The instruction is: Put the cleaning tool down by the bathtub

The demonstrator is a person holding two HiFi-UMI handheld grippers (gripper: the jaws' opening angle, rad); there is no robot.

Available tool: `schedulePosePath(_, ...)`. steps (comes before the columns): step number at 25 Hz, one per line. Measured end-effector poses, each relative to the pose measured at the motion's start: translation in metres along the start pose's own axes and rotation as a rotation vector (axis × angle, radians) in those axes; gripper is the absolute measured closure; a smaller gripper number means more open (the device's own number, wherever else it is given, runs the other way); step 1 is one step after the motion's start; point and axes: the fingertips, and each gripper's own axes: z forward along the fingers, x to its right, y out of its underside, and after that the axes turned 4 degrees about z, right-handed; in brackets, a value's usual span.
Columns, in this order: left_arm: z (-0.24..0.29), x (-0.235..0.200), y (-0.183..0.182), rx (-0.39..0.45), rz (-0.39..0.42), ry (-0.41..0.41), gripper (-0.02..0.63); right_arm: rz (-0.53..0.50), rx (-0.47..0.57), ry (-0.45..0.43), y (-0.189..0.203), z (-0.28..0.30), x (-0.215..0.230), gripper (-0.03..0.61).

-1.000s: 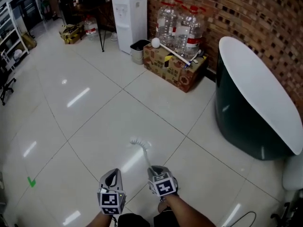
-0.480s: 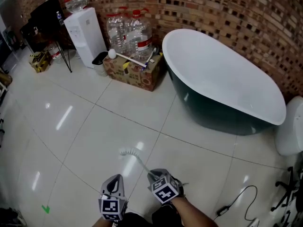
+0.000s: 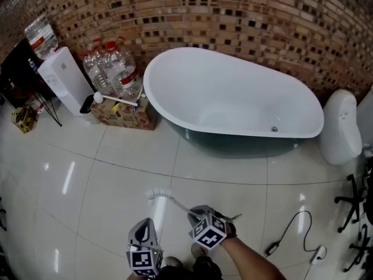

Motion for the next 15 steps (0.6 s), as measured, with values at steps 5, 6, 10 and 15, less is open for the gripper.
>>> schedulePosePath(5, 0.020, 0.015, -0.030, 0.055, 0.042, -0.004, 0.609, -0.029, 0.003, 0.085, -0.002, -0.038, 0.040, 0.518)
schedulePosePath(6, 0.020, 0.011, -0.032, 0.063, 0.058, -0.013, 0.609, -0.031, 0.006, 0.098, -0.003, -0.044, 0.042, 0.518)
schedulePosePath(10, 0.006, -0.006, -0.054, 0.103, 0.074, -0.044, 0.609, -0.050, 0.010, 0.143, -0.017, -0.073, 0.048, 0.518)
schedulePosePath(15, -0.018, -0.024, -0.096, 0.121, 0.045, -0.106, 0.609, -0.053, 0.029, 0.141, -0.040, -0.112, 0.057, 0.518)
